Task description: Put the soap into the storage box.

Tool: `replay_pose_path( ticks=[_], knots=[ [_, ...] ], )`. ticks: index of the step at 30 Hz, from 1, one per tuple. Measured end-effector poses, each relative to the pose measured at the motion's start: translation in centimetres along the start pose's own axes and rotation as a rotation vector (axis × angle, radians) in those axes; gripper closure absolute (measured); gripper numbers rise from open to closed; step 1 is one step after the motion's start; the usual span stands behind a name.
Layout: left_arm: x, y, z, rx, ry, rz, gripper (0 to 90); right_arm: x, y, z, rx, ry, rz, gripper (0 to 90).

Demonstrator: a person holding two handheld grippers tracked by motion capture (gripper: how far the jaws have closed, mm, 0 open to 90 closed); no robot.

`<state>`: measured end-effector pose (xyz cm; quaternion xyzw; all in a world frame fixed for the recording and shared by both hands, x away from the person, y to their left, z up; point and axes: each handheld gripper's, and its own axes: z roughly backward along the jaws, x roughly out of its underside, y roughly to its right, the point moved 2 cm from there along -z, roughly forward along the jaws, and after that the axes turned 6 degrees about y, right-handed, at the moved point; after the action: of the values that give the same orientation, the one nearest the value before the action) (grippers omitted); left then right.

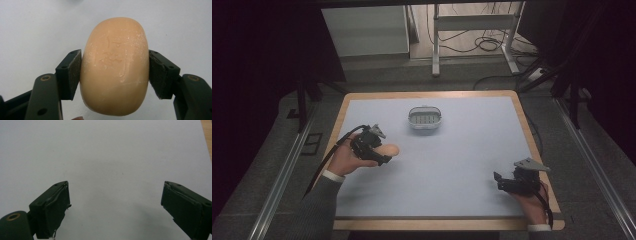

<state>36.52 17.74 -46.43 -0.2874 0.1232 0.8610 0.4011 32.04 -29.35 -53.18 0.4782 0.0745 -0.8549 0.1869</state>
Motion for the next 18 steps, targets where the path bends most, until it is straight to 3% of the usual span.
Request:
replay_pose_path(
  ticks=[18],
  knots=[
    [-1.5,-1.0,-0.1,-0.006,0.023,0.007,33.6,0.1,0.0,0.0,0.003,-0.002,-0.002,8.2]
  ],
)
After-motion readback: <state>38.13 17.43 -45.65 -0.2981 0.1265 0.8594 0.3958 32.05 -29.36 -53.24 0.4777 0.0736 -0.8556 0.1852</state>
